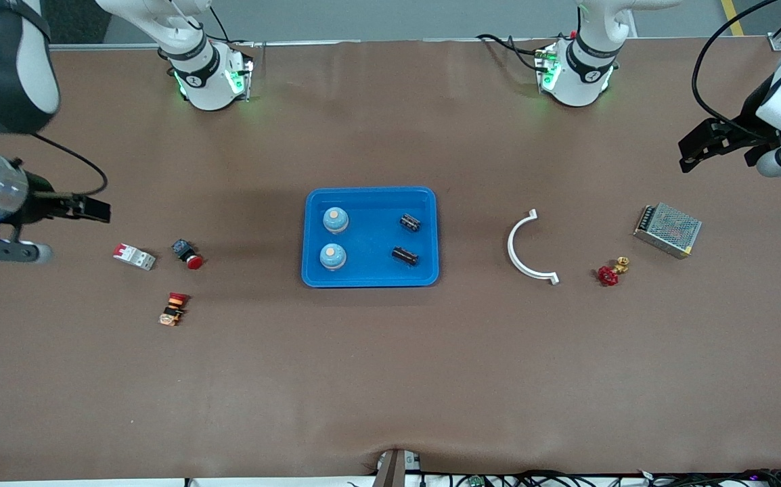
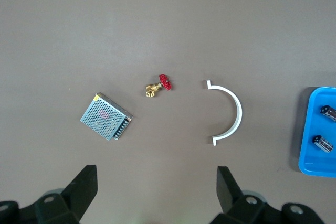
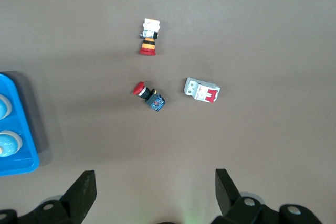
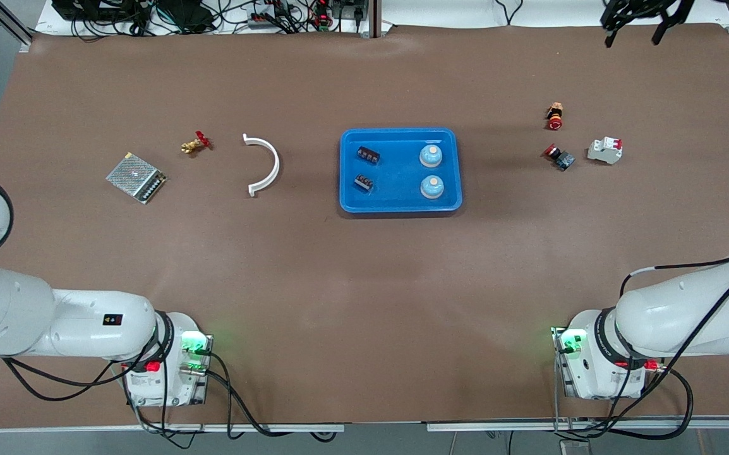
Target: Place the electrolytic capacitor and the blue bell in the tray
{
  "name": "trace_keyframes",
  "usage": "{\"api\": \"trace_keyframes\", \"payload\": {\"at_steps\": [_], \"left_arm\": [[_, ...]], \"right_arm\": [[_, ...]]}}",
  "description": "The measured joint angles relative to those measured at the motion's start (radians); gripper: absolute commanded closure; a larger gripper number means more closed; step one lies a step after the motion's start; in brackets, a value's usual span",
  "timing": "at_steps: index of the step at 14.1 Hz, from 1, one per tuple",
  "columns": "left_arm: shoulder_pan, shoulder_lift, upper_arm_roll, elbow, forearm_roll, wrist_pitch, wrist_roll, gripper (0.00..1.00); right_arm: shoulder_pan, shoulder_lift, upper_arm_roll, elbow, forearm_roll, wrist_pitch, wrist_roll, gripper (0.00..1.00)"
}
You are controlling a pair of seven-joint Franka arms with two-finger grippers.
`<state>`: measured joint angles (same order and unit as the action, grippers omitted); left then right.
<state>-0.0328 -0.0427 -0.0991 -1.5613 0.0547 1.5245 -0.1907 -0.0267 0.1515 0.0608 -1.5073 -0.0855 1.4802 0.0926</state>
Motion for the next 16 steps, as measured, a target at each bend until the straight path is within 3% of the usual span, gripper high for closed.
{"api": "trace_keyframes", "payload": {"at_steps": [4, 9, 16], "left_arm": [[0.000, -0.006, 0.000, 0.000, 0.000, -0.001, 0.000, 0.00], [-0.001, -0.016, -0.001, -0.004, 0.000, -0.004, 0.000, 0.00], [-0.001, -0.022, -0.001, -0.006, 0.000, -0.003, 0.000, 0.00]], "right_arm": [[-0.031, -0.096, -0.002, -0.005, 0.002, -0.004, -0.008, 0.00], [-0.058, -0.107, -0.078, -0.004, 0.064, 0.032, -0.020, 0.00], [-0.058, -0.170, -0.079, -0.012, 0.072, 0.030, -0.021, 0.00]]}}
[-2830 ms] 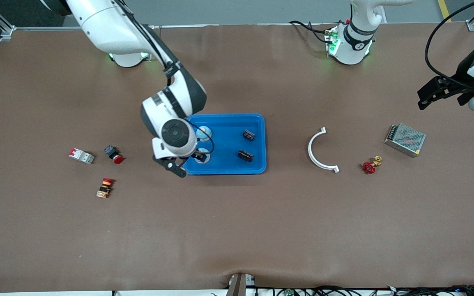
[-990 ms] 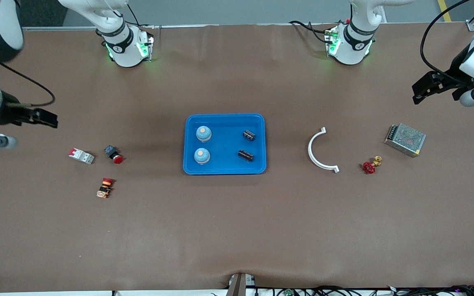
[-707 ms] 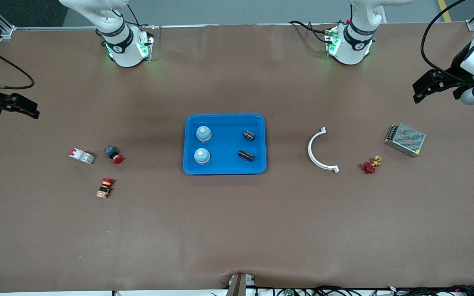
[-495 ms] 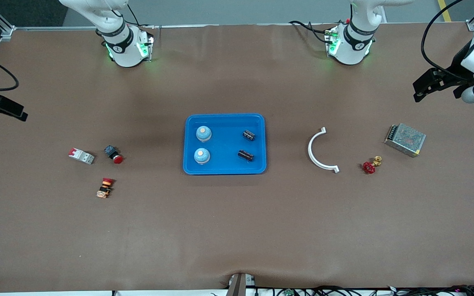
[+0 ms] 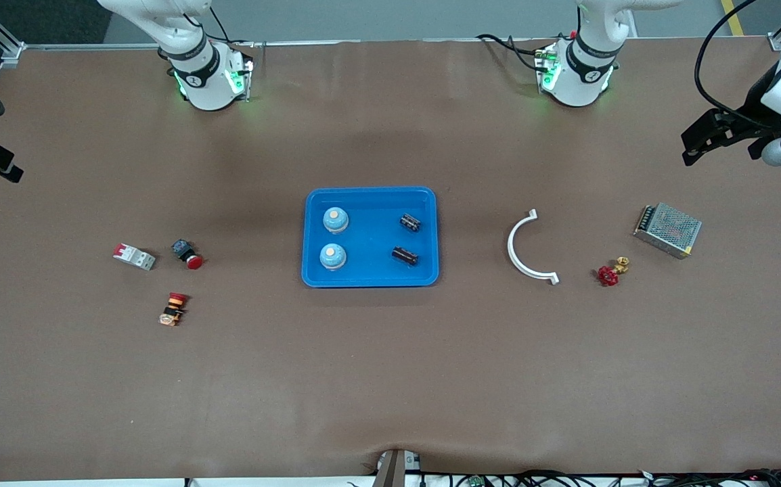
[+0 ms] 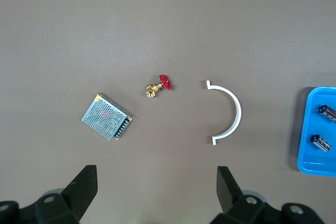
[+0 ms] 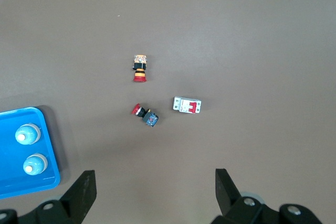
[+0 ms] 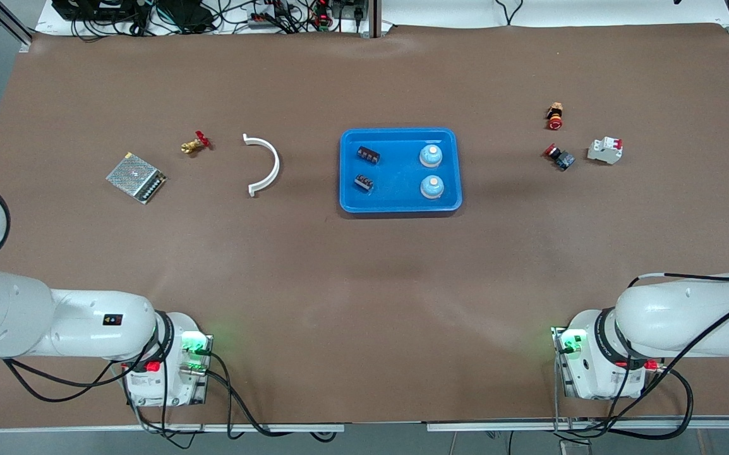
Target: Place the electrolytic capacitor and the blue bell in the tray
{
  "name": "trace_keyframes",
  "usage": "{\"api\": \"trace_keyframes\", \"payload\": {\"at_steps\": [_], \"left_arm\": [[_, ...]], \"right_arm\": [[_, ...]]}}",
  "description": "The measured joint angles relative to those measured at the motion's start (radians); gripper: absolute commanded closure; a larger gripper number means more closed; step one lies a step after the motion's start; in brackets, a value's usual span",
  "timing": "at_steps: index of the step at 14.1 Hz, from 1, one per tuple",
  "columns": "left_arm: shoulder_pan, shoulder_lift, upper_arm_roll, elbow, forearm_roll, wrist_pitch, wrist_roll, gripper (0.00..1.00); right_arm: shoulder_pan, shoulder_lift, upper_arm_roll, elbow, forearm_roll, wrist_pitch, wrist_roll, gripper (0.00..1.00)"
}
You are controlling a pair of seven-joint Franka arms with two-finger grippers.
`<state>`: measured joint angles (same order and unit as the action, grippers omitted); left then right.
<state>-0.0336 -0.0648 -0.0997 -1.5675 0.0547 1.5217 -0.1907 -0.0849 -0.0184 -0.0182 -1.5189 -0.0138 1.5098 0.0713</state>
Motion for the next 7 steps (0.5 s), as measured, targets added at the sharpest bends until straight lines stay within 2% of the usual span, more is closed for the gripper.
{"api": "trace_keyframes", "payload": {"at_steps": [7], "left_arm": [[0.007, 0.000, 0.001, -0.006, -0.060, 0.000, 0.000, 0.00]], "right_arm": [[0.000, 0.000, 0.003, -0.016, 0.014, 0.002, 0.000, 0.00]]}}
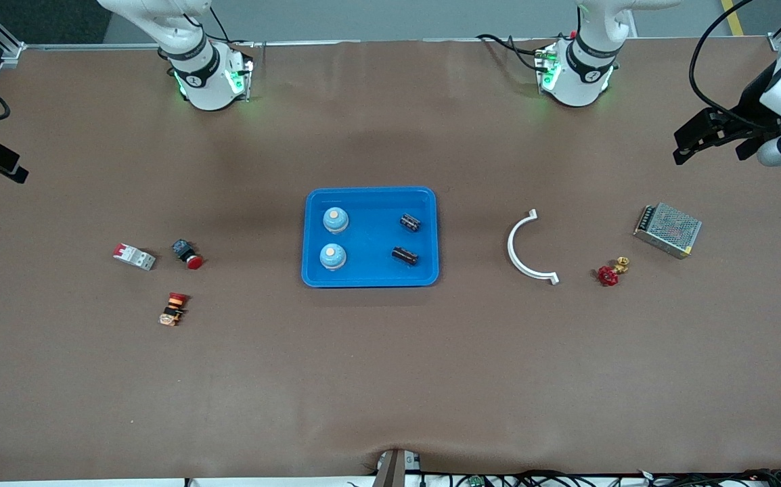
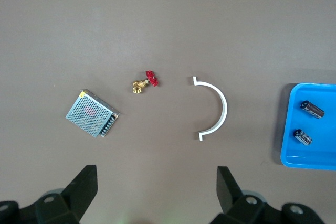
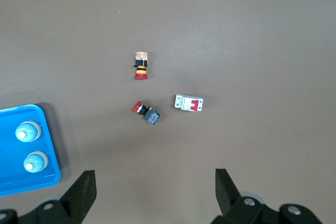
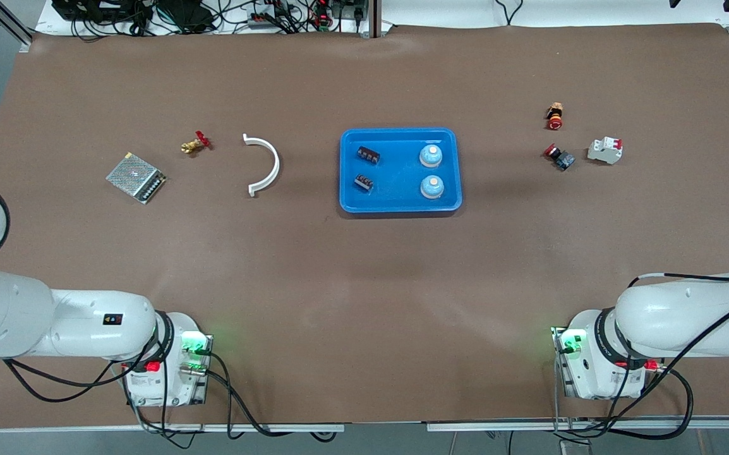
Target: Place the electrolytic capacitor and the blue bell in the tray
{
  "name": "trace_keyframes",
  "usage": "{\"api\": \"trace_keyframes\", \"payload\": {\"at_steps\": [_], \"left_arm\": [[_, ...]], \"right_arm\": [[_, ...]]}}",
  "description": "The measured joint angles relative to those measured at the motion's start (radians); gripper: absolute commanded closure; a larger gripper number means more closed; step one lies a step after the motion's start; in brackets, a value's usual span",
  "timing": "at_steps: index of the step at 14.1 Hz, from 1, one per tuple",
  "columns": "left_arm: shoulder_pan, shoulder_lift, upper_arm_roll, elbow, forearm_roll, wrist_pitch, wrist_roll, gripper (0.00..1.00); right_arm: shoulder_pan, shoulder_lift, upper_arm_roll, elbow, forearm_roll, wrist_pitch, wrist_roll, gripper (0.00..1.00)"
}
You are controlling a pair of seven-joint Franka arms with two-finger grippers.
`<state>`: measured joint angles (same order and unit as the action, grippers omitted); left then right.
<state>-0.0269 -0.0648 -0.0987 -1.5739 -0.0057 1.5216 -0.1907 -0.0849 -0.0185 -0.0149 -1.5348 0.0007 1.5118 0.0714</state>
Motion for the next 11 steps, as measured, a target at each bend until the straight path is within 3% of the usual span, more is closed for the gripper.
{"api": "trace_keyframes", "payload": {"at_steps": [2, 6, 11], "left_arm": [[0.000, 0.000, 0.000, -0.001, 0.000, 0.000, 0.000, 0.00], [0.001, 0.000, 0.001, 0.002, 0.000, 0.000, -0.001, 0.00], [0.001, 0.000, 0.002, 0.003, 0.001, 0.000, -0.001, 0.00]], "right_arm": [[0.000, -0.007, -0.001, -0.037, 0.031, 0.030, 0.000, 0.00], [0.000, -0.096, 0.025, -0.211, 0.041, 0.141, 0.029, 0.00], [0.001, -0.135, 0.075, -0.257, 0.041, 0.151, 0.077, 0.00]]}}
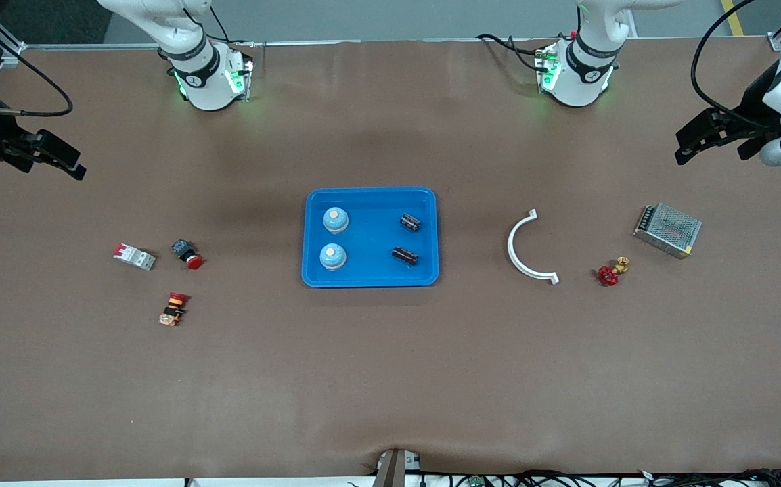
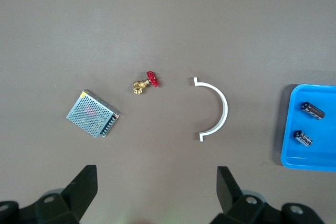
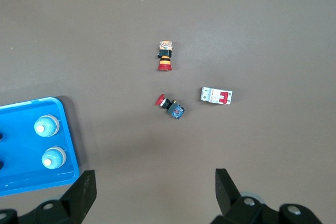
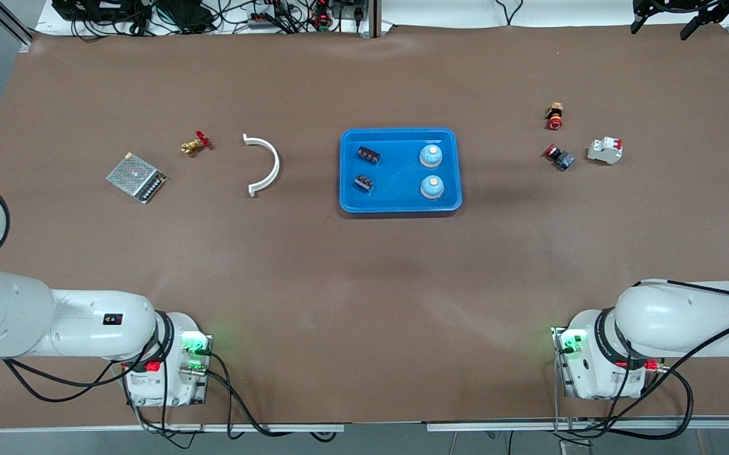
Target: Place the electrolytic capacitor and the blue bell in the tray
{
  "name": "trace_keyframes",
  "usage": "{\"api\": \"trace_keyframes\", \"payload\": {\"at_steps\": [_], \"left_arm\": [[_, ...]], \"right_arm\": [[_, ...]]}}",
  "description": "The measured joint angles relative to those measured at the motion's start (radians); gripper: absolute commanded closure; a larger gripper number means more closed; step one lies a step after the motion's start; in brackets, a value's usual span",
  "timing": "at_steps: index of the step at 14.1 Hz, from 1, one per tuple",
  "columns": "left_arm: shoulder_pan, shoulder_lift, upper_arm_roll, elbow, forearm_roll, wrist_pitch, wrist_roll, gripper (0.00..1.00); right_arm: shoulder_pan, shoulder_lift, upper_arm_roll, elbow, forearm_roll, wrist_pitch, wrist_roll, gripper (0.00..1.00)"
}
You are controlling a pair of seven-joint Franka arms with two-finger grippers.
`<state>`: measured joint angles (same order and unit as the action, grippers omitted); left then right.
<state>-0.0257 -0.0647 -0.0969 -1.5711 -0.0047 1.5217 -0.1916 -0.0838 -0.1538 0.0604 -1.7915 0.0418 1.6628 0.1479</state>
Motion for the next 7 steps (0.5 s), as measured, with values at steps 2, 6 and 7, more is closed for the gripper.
{"api": "trace_keyframes", "payload": {"at_steps": [2, 6, 7], "left_arm": [[0.000, 0.000, 0.000, 0.000, 0.000, 0.000, 0.000, 0.00], [-0.001, 0.001, 0.000, 0.000, 0.000, 0.000, 0.000, 0.00], [-0.001, 0.001, 0.000, 0.000, 0.000, 0.000, 0.000, 0.00]], "right_arm": [[0.000, 0.000, -0.001, -0.003, 0.000, 0.004, 0.000, 0.00], [0.000, 0.000, -0.001, -0.005, 0.000, 0.005, 0.000, 0.00], [0.000, 0.000, 0.000, -0.005, 0.000, 0.003, 0.000, 0.00]]}}
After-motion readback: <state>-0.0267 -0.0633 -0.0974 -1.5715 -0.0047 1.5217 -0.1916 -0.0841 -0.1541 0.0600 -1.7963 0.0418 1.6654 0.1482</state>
